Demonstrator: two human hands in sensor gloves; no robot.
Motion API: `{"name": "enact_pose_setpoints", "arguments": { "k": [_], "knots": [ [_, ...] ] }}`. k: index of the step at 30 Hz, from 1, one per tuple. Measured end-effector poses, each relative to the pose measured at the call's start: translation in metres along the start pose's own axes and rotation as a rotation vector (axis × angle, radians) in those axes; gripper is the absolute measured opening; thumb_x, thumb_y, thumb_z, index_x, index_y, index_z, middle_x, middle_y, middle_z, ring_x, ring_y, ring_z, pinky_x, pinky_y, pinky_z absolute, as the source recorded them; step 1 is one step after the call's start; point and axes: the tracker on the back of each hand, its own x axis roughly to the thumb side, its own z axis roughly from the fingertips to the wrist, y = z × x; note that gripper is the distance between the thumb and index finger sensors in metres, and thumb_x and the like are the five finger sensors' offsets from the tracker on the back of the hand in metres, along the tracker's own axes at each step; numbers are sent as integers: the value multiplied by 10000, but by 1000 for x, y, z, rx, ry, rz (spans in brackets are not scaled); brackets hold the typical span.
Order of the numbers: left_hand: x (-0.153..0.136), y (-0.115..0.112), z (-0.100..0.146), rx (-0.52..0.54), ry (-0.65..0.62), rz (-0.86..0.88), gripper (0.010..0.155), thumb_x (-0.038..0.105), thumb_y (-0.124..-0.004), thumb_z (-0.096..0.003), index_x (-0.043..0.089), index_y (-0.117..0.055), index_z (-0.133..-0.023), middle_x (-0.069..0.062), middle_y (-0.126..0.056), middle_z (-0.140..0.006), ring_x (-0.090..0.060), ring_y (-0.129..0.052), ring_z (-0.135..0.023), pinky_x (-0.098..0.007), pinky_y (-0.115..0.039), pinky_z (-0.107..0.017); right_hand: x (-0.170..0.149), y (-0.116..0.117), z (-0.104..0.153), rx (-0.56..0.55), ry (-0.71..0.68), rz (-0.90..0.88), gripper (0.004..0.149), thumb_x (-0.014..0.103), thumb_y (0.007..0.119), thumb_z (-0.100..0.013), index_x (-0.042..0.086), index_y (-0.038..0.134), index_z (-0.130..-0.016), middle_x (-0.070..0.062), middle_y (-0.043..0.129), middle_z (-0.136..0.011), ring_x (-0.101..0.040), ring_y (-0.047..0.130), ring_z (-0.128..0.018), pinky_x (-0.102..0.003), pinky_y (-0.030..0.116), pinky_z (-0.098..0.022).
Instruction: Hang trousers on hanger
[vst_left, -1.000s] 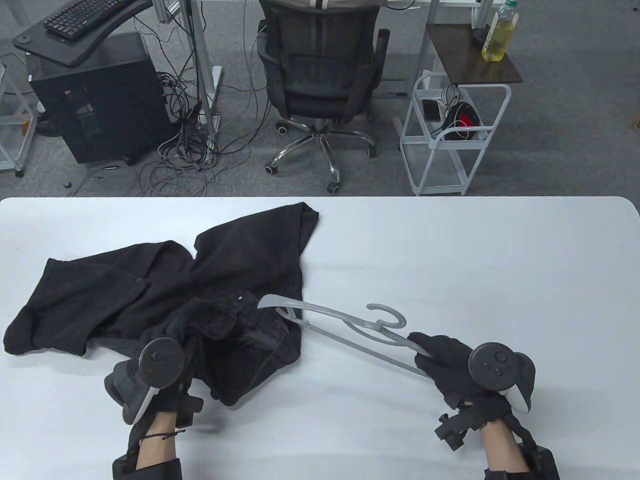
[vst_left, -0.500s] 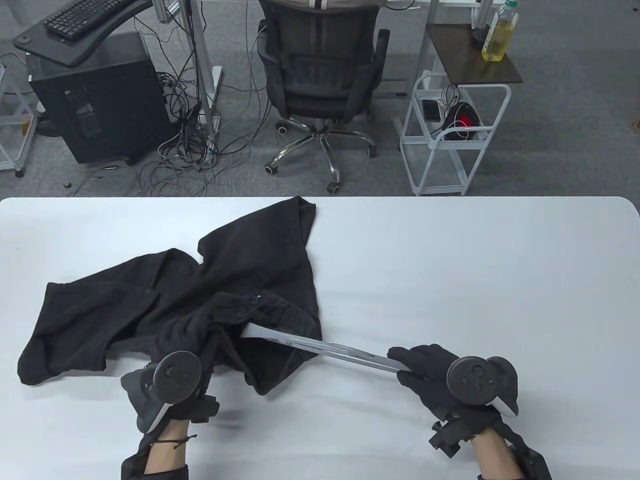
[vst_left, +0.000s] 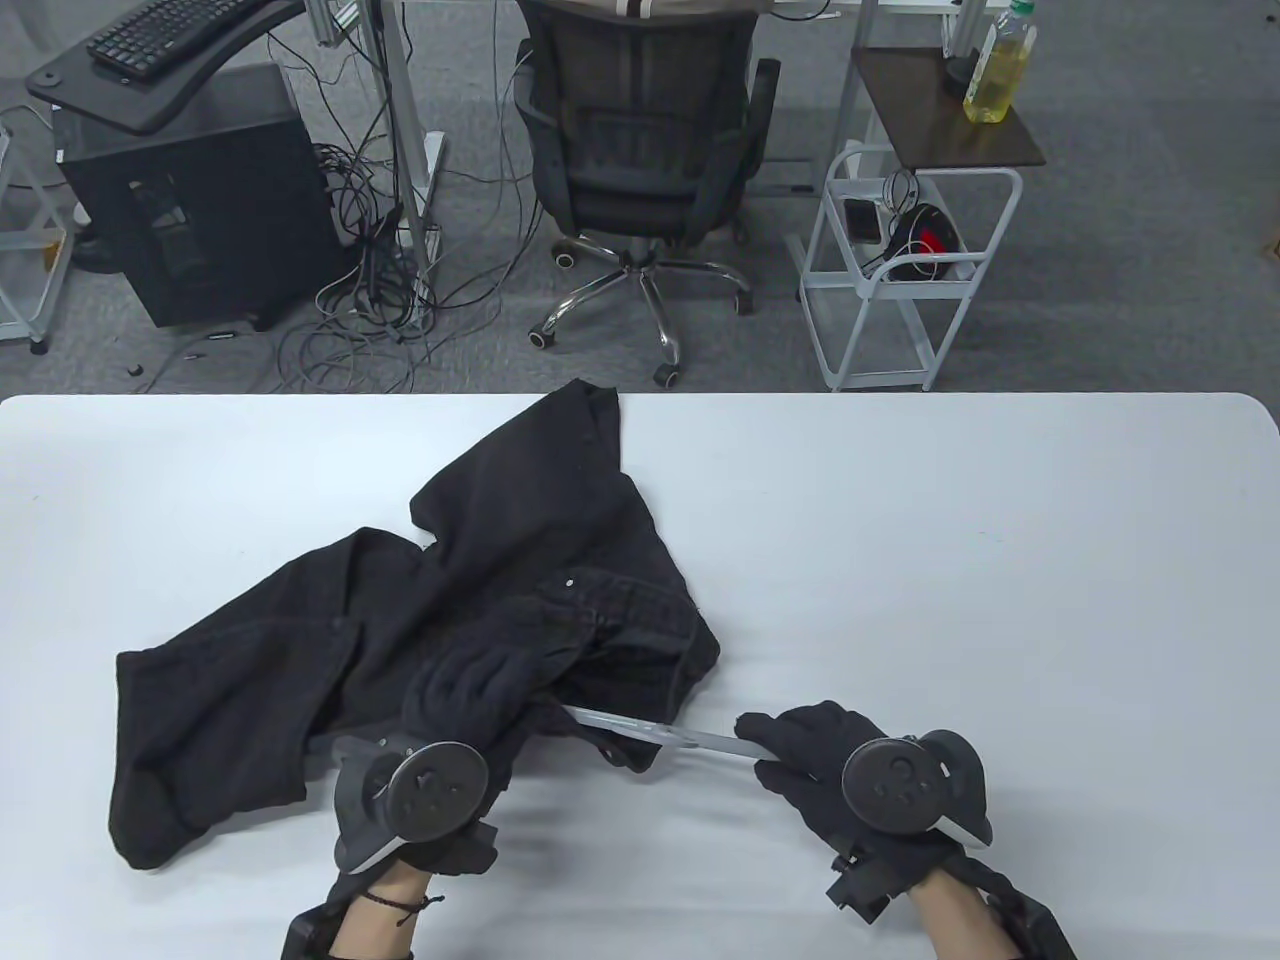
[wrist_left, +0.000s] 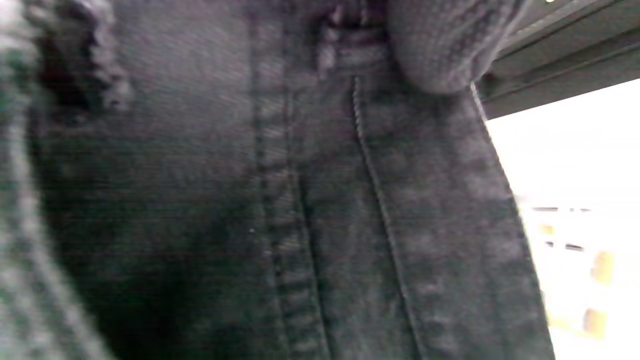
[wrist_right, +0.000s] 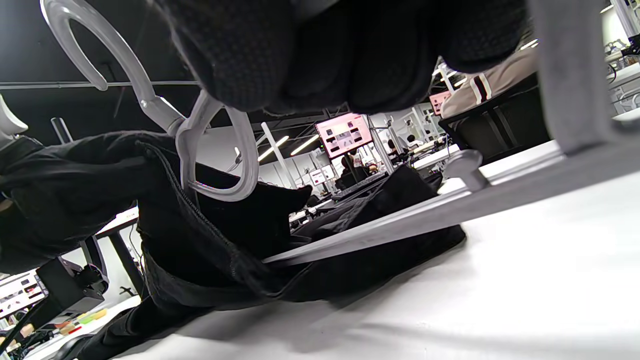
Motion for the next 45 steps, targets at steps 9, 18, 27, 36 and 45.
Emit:
{"name": "enact_pose_setpoints", "arguments": {
  "k": [9, 18, 27, 36, 45],
  "knots": [
    [25, -14, 2, -74, -124, 126, 502, 446, -805, -464, 266, -788, -933, 67, -902, -928, -258, -904, -891, -561, -706, -701, 5, 5, -1, 15, -27, 9, 482, 360, 845, -417, 282, 810, -891, 27, 921, -696, -226, 898, -670, -451, 726, -597],
    [38, -21, 4, -95, -193, 192, 513, 447, -819, -452, 276, -783, -934, 81, -893, -943, -252, -895, -907, -547, -714, -704, 10, 11, -2, 24, -54, -7, 481, 352, 834, -417, 280, 808, -892, 23, 917, -694, -229, 895, -668, -455, 722, -598],
    [35, -27, 2, -143, -207, 241, 589, 475, -828, -428, 268, -737, -972, 61, -861, -980, -259, -877, -926, -554, -707, -706, 18, 18, -5, 44, -72, -36, 486, 340, 819, -420, 267, 802, -900, 17, 921, -679, -227, 894, -660, -458, 721, -602],
    [32, -32, 1, -169, -202, 270, 589, 492, -827, -425, 266, -738, -961, 38, -867, -961, -265, -900, -889, -551, -724, -688, 27, 27, -15, 89, -72, -34, 492, 324, 815, -416, 255, 802, -903, 8, 920, -677, -239, 893, -659, -469, 717, -599],
    [21, -43, -3, -223, -152, 297, 536, 527, -767, -462, 299, -709, -943, 47, -846, -958, -267, -929, -841, -545, -756, -654, 35, 41, -31, 150, -51, -49, 494, 317, 819, -412, 243, 809, -901, 4, 923, -676, -238, 892, -664, -467, 715, -611]
  ]
}}
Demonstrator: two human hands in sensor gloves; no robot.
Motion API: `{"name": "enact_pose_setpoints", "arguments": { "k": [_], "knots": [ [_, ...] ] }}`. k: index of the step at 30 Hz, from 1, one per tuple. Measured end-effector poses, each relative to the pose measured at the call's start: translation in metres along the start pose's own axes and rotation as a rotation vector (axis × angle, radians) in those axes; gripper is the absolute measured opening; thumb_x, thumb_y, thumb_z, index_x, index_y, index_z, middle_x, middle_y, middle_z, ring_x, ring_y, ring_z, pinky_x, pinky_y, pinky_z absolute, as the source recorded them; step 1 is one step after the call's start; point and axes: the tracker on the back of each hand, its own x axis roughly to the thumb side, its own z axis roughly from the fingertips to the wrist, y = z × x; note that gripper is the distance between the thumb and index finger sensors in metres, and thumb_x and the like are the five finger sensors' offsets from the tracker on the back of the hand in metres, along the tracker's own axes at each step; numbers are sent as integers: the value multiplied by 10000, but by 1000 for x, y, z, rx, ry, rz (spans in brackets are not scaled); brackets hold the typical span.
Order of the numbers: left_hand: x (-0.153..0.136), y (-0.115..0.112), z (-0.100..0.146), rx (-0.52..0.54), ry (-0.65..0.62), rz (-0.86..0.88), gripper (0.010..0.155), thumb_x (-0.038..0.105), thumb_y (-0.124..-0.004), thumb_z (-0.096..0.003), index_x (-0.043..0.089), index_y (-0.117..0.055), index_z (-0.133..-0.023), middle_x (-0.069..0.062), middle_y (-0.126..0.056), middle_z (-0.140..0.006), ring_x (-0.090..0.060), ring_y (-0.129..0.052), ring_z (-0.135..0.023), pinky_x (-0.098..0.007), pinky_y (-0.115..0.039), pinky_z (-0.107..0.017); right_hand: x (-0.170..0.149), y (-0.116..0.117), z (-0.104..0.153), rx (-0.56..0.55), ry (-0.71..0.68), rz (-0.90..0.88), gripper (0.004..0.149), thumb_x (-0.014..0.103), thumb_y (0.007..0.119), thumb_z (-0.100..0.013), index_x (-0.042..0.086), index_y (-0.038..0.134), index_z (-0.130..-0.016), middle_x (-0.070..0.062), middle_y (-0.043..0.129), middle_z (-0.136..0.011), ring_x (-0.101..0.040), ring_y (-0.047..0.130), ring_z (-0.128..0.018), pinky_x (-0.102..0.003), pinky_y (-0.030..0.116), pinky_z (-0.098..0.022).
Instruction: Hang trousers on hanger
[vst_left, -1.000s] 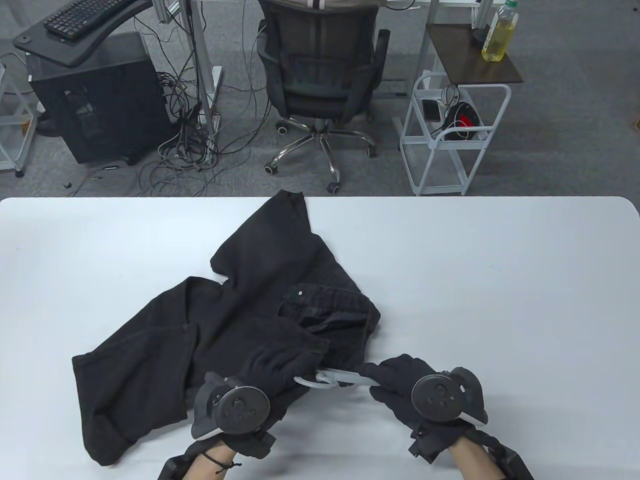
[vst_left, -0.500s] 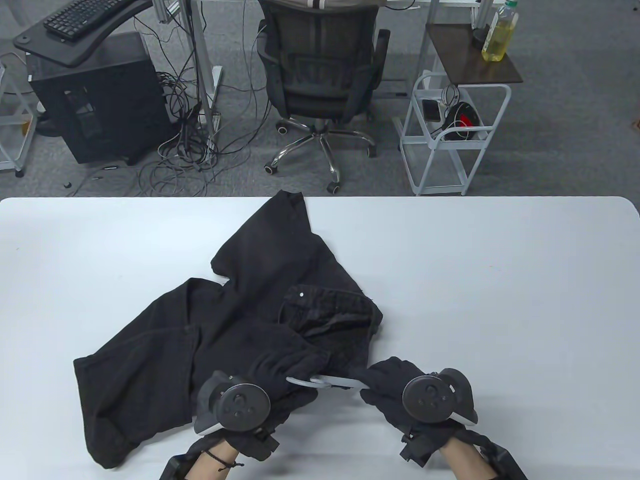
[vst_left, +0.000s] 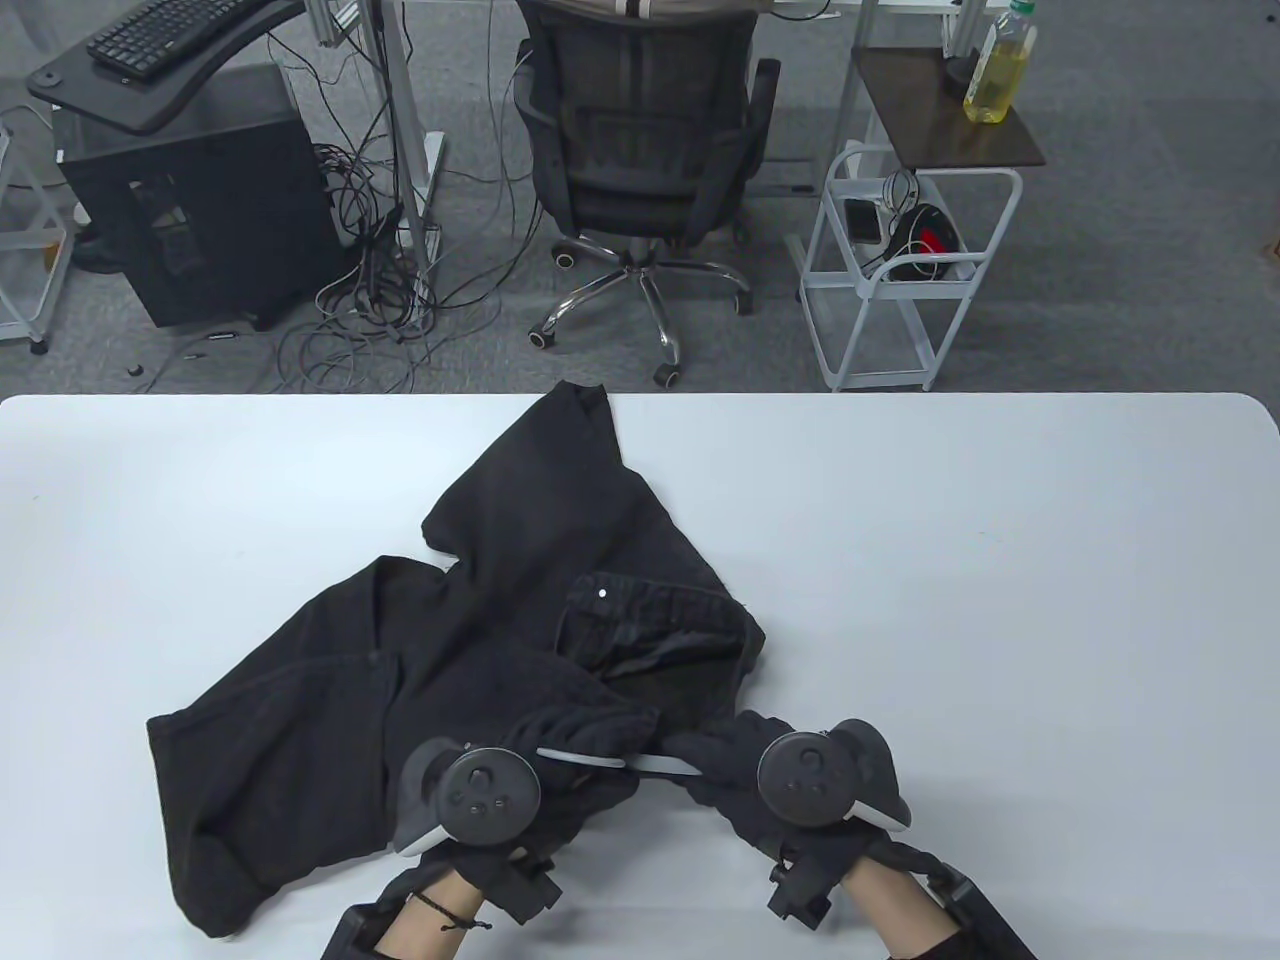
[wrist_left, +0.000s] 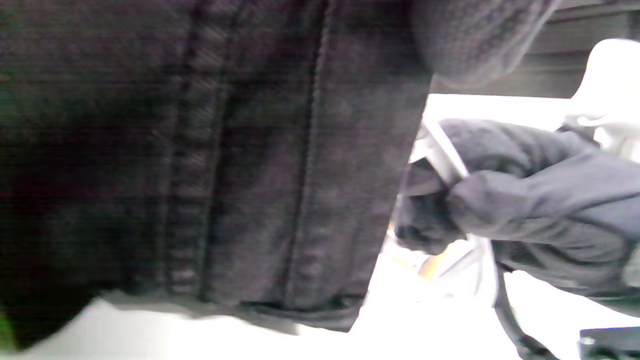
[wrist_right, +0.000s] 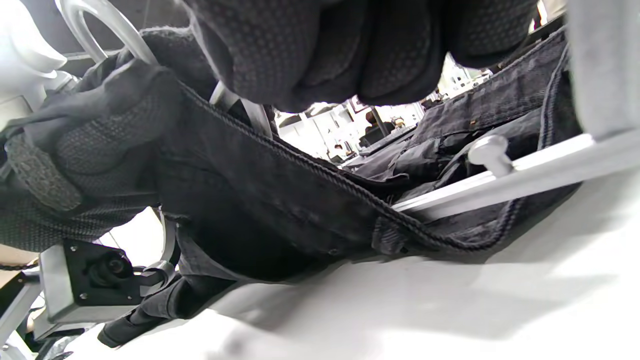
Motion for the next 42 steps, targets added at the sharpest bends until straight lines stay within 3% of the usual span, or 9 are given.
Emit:
{"name": "enact_pose_setpoints", "arguments": {
  "k": [3, 6, 9, 12, 16, 21, 26, 36, 42],
  "knots": [
    [-4, 0, 1, 17, 5, 29, 512, 497, -790, -462, 279, -742, -922, 21, -878, -923, -282, -973, -779, -544, -809, -595, -2, 0, -12, 80, 42, -20, 492, 341, 827, -418, 252, 807, -902, 17, 921, -687, -233, 893, -674, -464, 718, -609],
    [1, 0, 1, 35, 5, -59, 499, 502, -788, -459, 289, -748, -909, 33, -893, -902, -250, -1001, -742, -506, -854, -562, -13, -8, -30, 343, 105, -163, 574, 457, 766, -450, 238, 719, -978, -42, 840, -868, -302, 824, -799, -500, 655, -654],
    [0, 2, 2, 43, 3, -60, 497, 501, -791, -457, 288, -752, -904, 34, -898, -895, -247, -1006, -732, -498, -864, -547, -29, -26, -48, 171, 254, -266, 577, 433, 782, -452, 197, 738, -977, -102, 840, -897, -356, 821, -799, -526, 650, -640],
    [0, 4, 2, 47, 4, -65, 495, 495, -795, -458, 284, -752, -904, 31, -897, -896, -248, -1005, -729, -492, -867, -540, -47, -38, -66, 30, 442, -76, 624, 437, 794, -453, 219, 658, -1022, -95, 772, -956, -345, 789, -820, -511, 641, -650],
    [1, 4, 2, 35, -11, -100, 490, 494, -799, -457, 284, -758, -897, 31, -903, -886, -241, -1012, -713, -475, -879, -520, -76, -33, -89, 235, 754, 75, 777, 480, 790, -448, 273, 418, -1098, -107, 465, -1146, -380, 600, -975, -521, 556, -711],
    [-2, 11, 2, 45, -6, -118, 484, 488, -808, -452, 279, -769, -887, 27, -913, -869, -240, -1020, -692, -466, -885, -503, -95, -23, -102, 360, 884, -23, 634, 444, 789, -467, 246, 625, -1046, -135, 693, -1064, -397, 770, -872, -524, 651, -639],
    [-9, 25, 5, 45, 14, -129, 480, 479, -815, -450, 270, -778, -881, 19, -922, -857, -247, -1026, -677, -470, -888, -490, -110, -21, -96, 411, 893, 37, 457, 396, 817, -452, 225, 854, -875, -102, 884, -898, -349, 881, -765, -482, 723, -584],
    [-29, 57, 16, 199, 123, -158, 483, 469, -810, -455, 257, -769, -887, 5, -920, -853, -245, -1033, -652, -459, -899, -468, -136, -45, -45, 114, 777, -310, 430, 397, 823, -432, 214, 898, -814, -112, 945, -790, -328, 942, -646, -444, 781, -503],
    [-36, 42, 13, 162, 156, -275, 484, 462, -814, -451, 262, -765, -889, 10, -917, -862, -241, -1033, -658, -456, -901, -472, -111, -60, -21, -48, 598, -278, 420, 410, 816, -436, 188, 918, -778, -118, 974, -709, -306, 968, -561, -421, 805, -446]
  ]
}}
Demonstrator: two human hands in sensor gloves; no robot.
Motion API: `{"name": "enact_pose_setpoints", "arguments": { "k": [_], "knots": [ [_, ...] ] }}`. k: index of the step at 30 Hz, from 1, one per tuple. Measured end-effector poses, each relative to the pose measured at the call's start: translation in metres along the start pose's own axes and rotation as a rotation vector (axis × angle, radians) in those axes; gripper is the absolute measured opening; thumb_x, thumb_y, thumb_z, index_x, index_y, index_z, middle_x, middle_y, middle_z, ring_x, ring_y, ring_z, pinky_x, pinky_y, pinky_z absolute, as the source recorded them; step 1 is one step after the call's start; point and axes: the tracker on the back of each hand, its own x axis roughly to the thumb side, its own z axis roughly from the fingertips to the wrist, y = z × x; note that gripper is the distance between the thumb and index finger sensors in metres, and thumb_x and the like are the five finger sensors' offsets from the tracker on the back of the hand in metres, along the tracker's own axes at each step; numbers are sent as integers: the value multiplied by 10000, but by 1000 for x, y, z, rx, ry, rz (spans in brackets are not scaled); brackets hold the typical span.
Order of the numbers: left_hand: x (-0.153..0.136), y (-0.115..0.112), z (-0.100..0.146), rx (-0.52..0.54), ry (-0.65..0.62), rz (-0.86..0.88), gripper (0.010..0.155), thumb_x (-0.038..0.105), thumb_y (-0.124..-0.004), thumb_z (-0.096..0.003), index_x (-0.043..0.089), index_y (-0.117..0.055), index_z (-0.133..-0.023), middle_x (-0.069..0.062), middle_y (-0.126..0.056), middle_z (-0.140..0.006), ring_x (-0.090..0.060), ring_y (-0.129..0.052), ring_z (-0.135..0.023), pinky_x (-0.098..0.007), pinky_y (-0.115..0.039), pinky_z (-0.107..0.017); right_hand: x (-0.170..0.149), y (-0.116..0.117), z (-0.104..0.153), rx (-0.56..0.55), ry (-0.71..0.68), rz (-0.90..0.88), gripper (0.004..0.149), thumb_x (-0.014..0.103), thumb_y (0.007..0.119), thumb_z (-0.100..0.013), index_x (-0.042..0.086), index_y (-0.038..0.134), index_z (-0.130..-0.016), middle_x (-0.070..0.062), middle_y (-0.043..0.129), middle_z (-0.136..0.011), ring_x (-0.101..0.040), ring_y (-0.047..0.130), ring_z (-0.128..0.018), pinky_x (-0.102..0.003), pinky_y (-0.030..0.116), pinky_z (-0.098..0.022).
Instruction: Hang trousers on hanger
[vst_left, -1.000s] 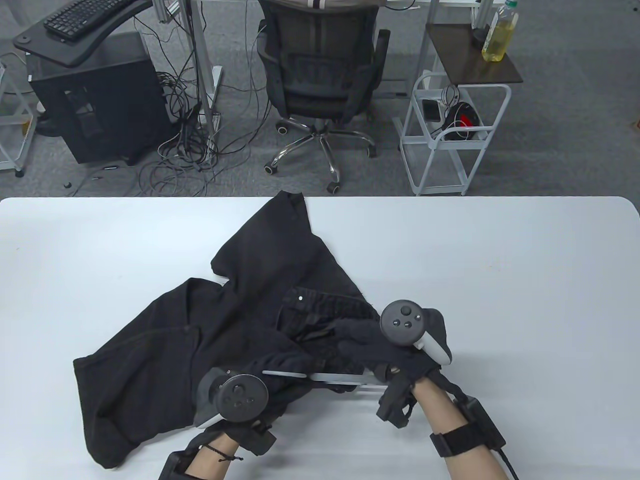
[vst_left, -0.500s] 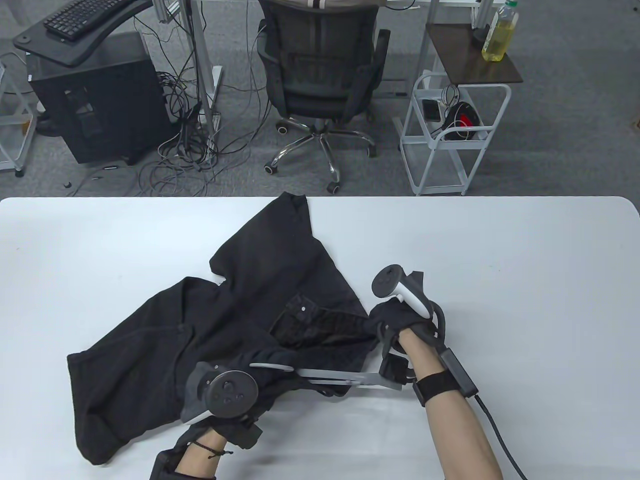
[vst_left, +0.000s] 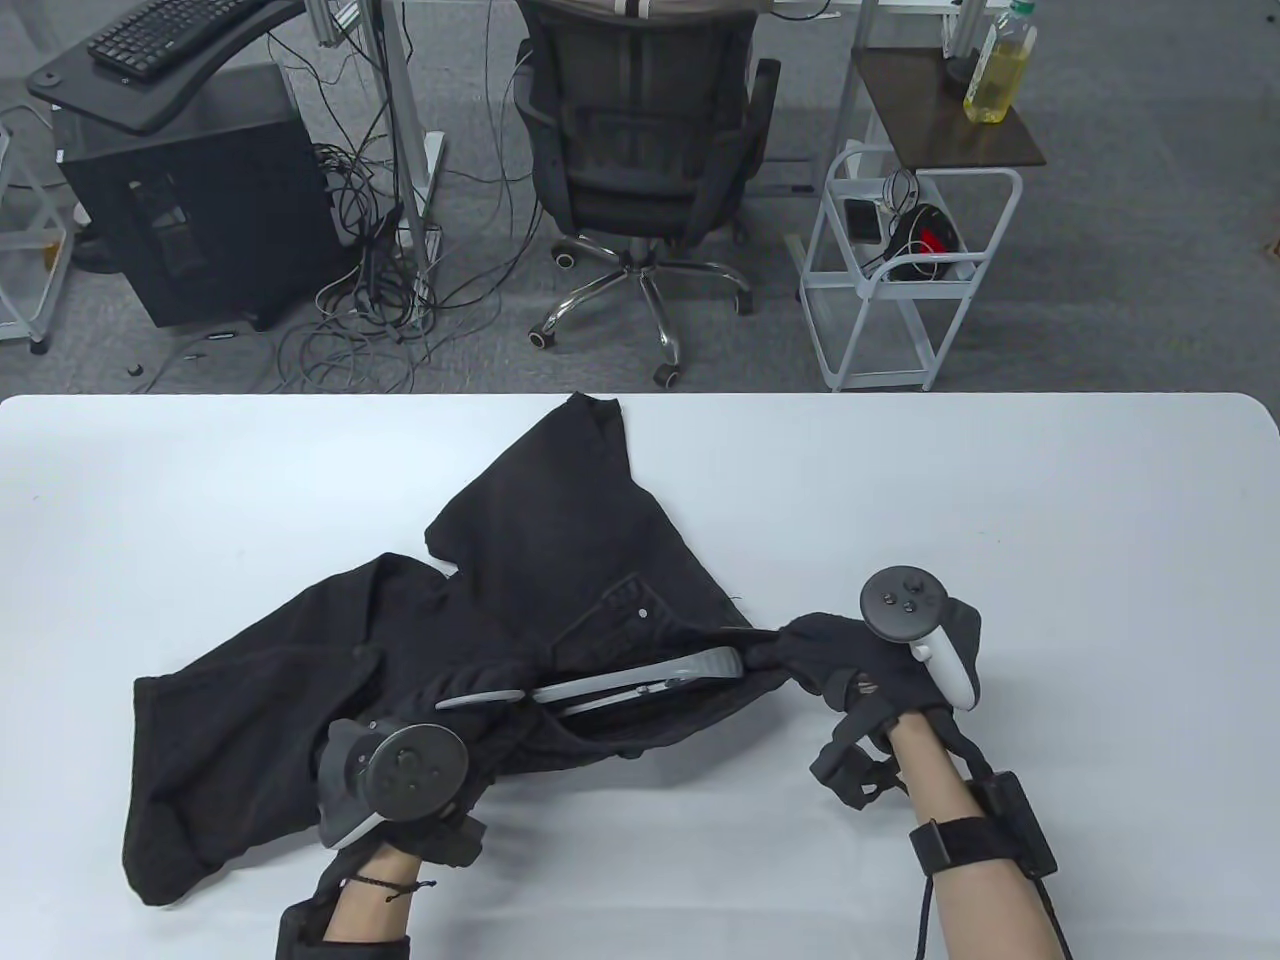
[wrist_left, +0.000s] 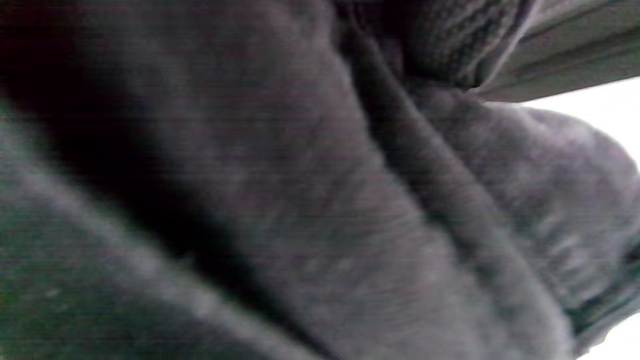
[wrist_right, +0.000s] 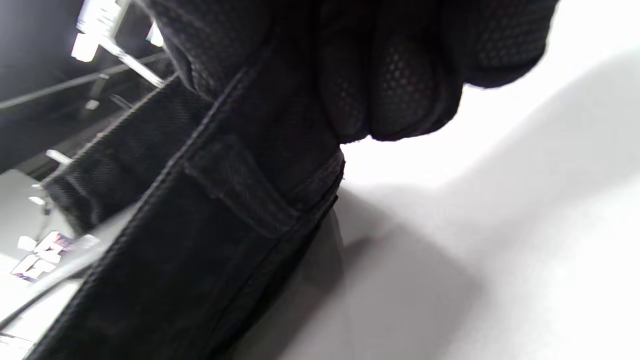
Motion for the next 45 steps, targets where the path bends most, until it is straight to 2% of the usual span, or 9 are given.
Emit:
{"name": "enact_pose_setpoints", "arguments": {
  "k": [8, 16, 18, 20, 23, 27, 32, 39, 45],
  "knots": [
    [23, -22, -3, -65, -79, -39, 488, 459, -813, -456, 291, -740, -909, 42, -888, -908, -230, -1008, -712, -455, -882, -524, 35, -6, 57, -96, -225, 42, 412, 432, 804, -465, 126, 936, -706, -127, 997, -570, -276, 979, -432, -405, 815, -368],
    [56, -35, -1, -126, -220, -60, 486, 459, -812, -458, 307, -733, -913, 66, -878, -924, -220, -996, -729, -452, -870, -541, 93, 53, 97, -129, -476, 129, 423, 489, 797, -471, 137, 944, -655, -87, 1006, -506, -241, 984, -387, -386, 824, -346],
    [63, -35, 2, -140, -245, -37, 488, 455, -816, -455, 304, -737, -913, 62, -879, -926, -226, -993, -733, -458, -866, -544, 93, 69, 94, -149, -521, 242, 496, 552, 711, -465, 194, 891, -757, -65, 967, -674, -260, 961, -554, -398, 801, -467],
    [65, -34, 4, -149, -264, -37, 486, 456, -812, -456, 285, -742, -906, 56, -879, -926, -228, -994, -736, -461, -866, -545, 92, 82, 89, 108, -576, 289, 695, 608, 694, -432, 174, 699, -975, -122, 715, -1010, -379, 710, -889, -511, 609, -663],
    [58, -32, 3, -153, -259, 10, 504, 458, -811, -456, 258, -745, -914, 28, -884, -923, -242, -993, -739, -472, -861, -546, 81, 87, 84, 321, -546, 305, 841, 582, 767, -405, 170, 463, -1073, -137, 469, -1145, -416, 437, -1041, -595, 404, -729],
    [63, -33, 4, -154, -274, 28, 533, 458, -813, -458, 239, -740, -938, 4, -876, -935, -264, -979, -757, -489, -843, -563, 68, 94, 73, 273, -491, 394, 759, 446, 836, -426, 229, 472, -1056, -94, 557, -1120, -360, 565, -1014, -543, 467, -734],
    [67, -35, 5, -179, -287, -14, 569, 467, -810, -457, 241, -709, -970, 5, -862, -951, -264, -970, -775, -492, -835, -577, 61, 110, 63, 108, -427, 511, 539, 422, 831, -413, 275, 720, -920, -4, 882, -858, -250, 877, -790, -485, 682, -657],
    [34, -44, -2, -320, -121, 13, 687, 480, -834, -443, 223, -598, -1035, -13, -818, -972, -299, -927, -811, -516, -800, -592, 48, 102, 57, 34, -406, 439, 498, 397, 853, -392, 280, 783, -871, -1, 930, -785, -237, 908, -726, -456, 738, -606],
    [13, -41, -5, -414, -32, 14, 602, 475, -866, -421, 248, -712, -957, 12, -884, -893, -251, -962, -744, -479, -811, -593, 29, 94, 50, 94, -368, 337, 492, 398, 859, -374, 297, 796, -852, 7, 933, -754, -214, 903, -705, -437, 723, -610]
  ]
}}
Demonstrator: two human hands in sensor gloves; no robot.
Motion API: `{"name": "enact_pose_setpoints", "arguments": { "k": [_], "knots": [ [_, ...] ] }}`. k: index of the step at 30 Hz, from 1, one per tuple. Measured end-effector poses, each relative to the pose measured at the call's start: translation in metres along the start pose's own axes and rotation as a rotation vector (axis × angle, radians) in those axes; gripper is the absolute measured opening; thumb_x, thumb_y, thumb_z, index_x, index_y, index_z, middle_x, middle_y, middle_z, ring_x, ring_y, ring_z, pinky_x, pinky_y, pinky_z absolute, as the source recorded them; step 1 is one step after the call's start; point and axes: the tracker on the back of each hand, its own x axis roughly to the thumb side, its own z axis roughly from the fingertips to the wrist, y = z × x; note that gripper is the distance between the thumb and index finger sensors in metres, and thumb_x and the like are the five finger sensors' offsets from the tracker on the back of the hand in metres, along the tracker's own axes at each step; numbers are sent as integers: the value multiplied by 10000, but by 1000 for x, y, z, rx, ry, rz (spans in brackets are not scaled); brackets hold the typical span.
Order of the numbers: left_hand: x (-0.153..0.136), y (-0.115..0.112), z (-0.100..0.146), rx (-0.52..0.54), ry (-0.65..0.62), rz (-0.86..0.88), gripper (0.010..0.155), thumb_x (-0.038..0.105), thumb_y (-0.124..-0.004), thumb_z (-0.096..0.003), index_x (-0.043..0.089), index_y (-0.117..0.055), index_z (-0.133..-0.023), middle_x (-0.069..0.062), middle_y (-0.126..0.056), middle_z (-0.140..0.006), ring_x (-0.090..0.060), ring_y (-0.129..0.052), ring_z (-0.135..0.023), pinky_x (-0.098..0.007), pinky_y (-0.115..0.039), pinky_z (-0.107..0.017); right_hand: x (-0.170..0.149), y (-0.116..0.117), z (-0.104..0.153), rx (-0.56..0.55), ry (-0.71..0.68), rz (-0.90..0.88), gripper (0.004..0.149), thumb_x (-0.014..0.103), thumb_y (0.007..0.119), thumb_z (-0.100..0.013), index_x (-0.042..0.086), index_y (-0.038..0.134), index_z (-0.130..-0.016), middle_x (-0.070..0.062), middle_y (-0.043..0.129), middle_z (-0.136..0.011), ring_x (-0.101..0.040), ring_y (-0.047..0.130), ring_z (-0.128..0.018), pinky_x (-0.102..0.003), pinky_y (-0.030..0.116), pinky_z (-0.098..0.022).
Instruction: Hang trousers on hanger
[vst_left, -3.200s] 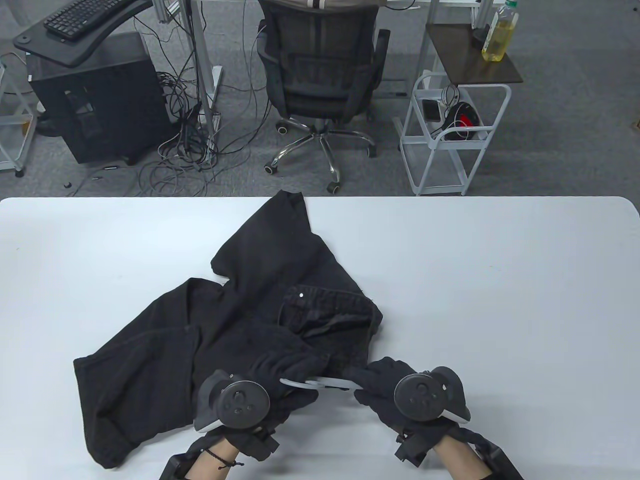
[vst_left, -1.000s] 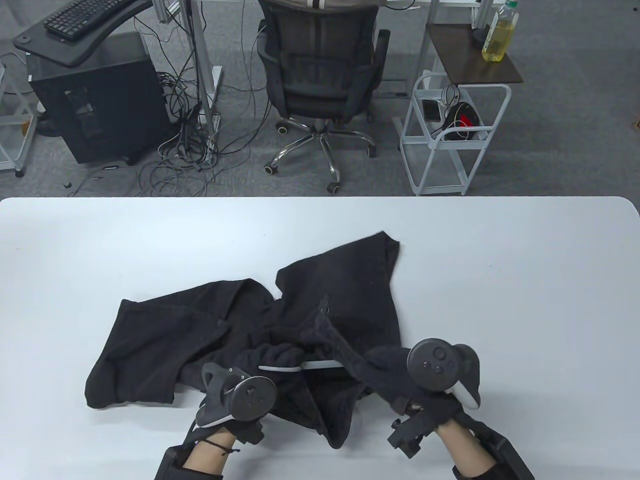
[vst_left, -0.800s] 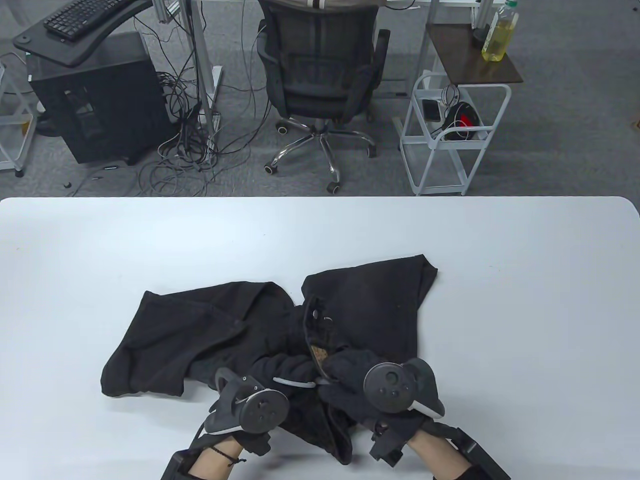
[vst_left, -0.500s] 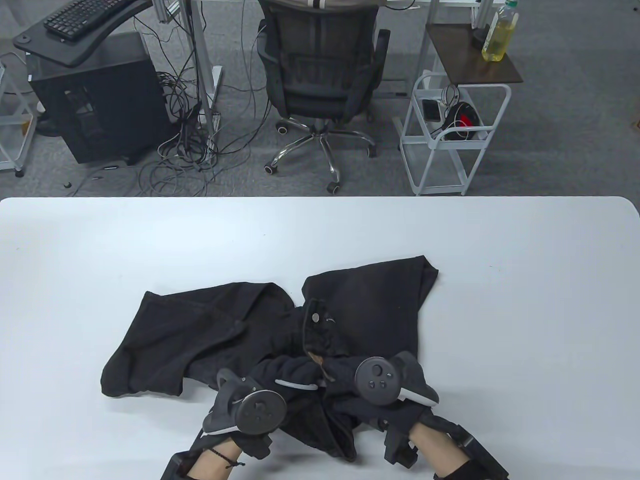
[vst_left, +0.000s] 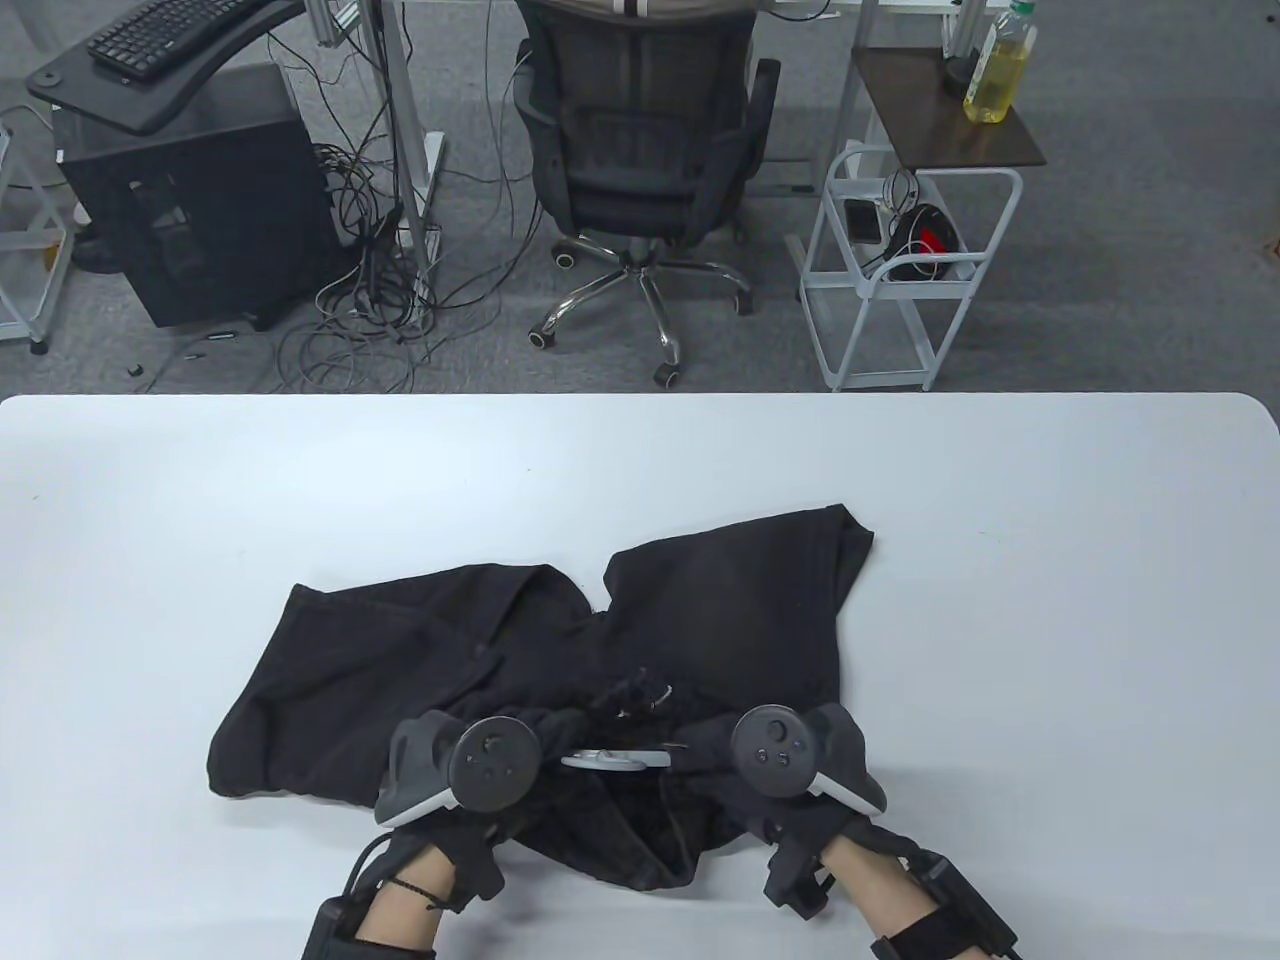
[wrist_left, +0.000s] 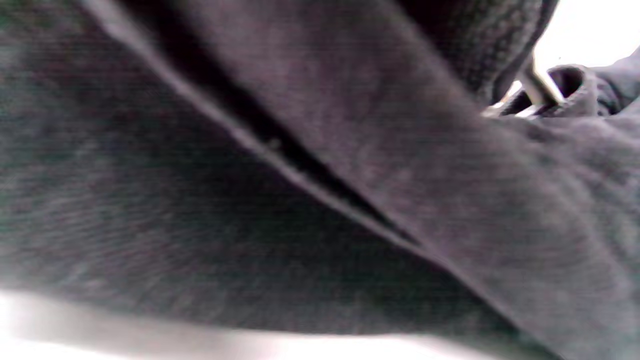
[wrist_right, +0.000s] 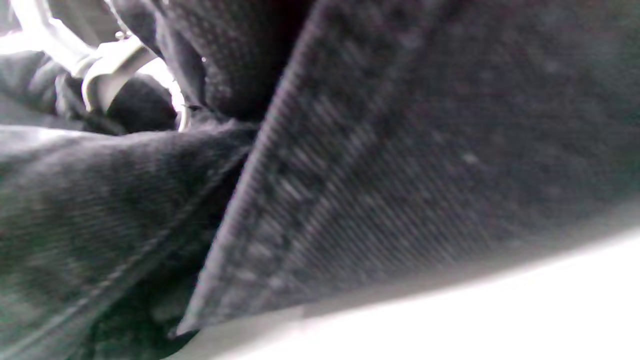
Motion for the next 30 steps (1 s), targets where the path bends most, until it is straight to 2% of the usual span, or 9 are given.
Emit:
{"name": "enact_pose_setpoints", "arguments": {
  "k": [5, 12, 14, 16, 17, 19, 23, 27, 30],
  "knots": [
    [-19, 1, -2, -78, 41, 72, 561, 476, -894, -400, 249, -767, -897, 54, -921, -814, -221, -969, -691, -452, -803, -594, -11, -1, 0, 44, 3, -64, 490, 403, 862, -372, 299, 805, -847, 0, 929, -734, -201, 887, -700, -424, 697, -623],
    [-13, -8, -7, -249, 67, 14, 505, 490, -874, -414, 240, -786, -844, 64, -925, -740, -206, -948, -675, -460, -776, -601, -16, 1, 1, 69, -28, -64, 490, 417, 891, -356, 293, 822, -824, -4, 935, -703, -194, 874, -692, -421, 672, -638],
    [-12, -13, -8, -248, 65, -3, 507, 497, -874, -412, 249, -785, -846, 64, -923, -746, -205, -942, -682, -460, -772, -603, -16, 5, 4, 1, -73, 19, 488, 437, 886, -352, 305, 818, -818, 11, 938, -690, -178, 878, -682, -412, 686, -631],
    [-12, -19, -8, -232, 59, -36, 520, 503, -873, -410, 260, -774, -859, 67, -913, -768, -205, -928, -703, -457, -760, -617, -16, 8, 3, 17, -62, 55, 492, 431, 891, -353, 306, 811, -822, 8, 920, -710, -178, 848, -711, -415, 657, -656],
    [-14, -24, -8, -164, 33, -75, 520, 505, -873, -406, 267, -773, -857, 75, -913, -768, -198, -927, -706, -452, -759, -621, -17, 9, 2, 13, -53, 94, 495, 429, 891, -353, 315, 801, -826, 15, 908, -726, -171, 830, -731, -411, 639, -673],
    [-19, -29, -10, -157, 31, -112, 504, 492, -866, -410, 288, -764, -859, 96, -902, -789, -184, -911, -742, -438, -743, -650, -21, 11, -1, 3, -42, 163, 502, 419, 893, -347, 333, 786, -829, 34, 890, -749, -151, 804, -761, -398, 617, -698],
    [-31, -32, -12, -117, 18, -79, 497, 438, -867, -418, 286, -742, -875, 91, -870, -835, -192, -867, -803, -433, -687, -702, -32, 8, -6, 24, 22, 108, 502, 374, 914, -360, 348, 768, -839, 47, 857, -794, -133, 760, -816, -380, 555, -744],
    [-29, -33, -17, -203, 31, -81, 521, 417, -841, -442, 278, -688, -921, 71, -814, -900, -211, -811, -859, -445, -638, -733, -35, 8, -8, 38, 44, 93, 511, 360, 926, -370, 341, 756, -851, 44, 832, -822, -133, 726, -844, -377, 515, -764],
    [-29, -35, -18, -267, 44, -34, 598, 433, -843, -442, 273, -635, -978, 38, -764, -955, -239, -763, -896, -463, -599, -747, -31, 11, -5, 76, 27, 151, 580, 448, 922, -361, 333, 722, -894, 38, 802, -867, -146, 698, -873, -390, 499, -767]
  ]
}}
